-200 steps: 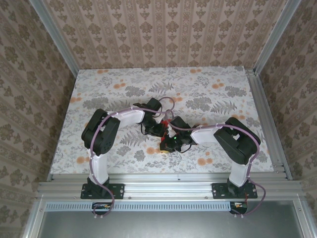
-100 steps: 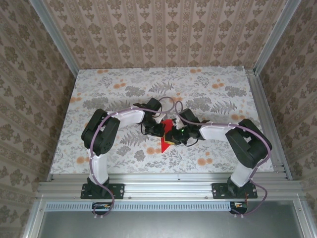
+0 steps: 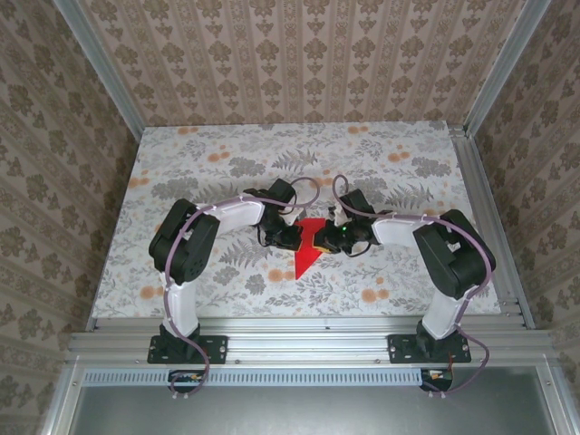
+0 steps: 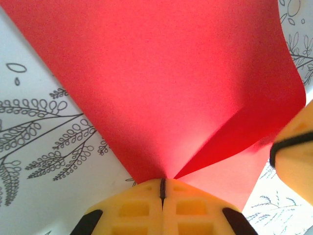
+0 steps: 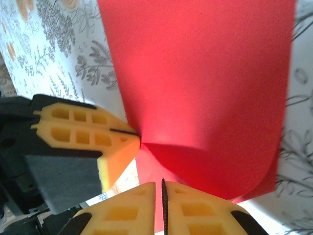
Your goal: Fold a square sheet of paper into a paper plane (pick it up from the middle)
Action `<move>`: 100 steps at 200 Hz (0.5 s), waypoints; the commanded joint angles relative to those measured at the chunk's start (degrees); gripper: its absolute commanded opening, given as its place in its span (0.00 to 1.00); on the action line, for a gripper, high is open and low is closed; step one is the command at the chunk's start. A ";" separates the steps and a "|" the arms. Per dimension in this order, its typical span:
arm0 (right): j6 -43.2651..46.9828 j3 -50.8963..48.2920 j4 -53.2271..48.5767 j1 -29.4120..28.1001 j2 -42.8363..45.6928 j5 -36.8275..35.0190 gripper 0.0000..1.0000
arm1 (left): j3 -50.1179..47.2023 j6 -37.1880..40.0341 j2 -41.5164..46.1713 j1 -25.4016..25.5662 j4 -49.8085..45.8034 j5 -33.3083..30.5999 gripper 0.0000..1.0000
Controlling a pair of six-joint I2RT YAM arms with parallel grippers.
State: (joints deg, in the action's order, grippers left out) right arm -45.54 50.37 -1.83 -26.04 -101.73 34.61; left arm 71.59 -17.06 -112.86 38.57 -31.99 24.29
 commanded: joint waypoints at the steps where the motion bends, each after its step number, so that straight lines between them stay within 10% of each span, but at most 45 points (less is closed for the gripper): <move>1: 2.29 2.10 -2.89 0.76 -2.03 -1.94 0.15 | -3.78 0.96 -6.06 0.37 -0.31 -7.42 0.05; 100: 7.79 2.28 -10.14 1.96 -3.38 -7.37 0.15 | -2.27 1.09 -6.30 0.28 -1.15 -6.84 0.05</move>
State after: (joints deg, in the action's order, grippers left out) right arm -40.82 52.36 -7.31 -24.62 -104.22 30.79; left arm 71.77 -17.04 -112.88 38.57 -32.16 24.29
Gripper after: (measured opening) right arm 0.152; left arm 0.052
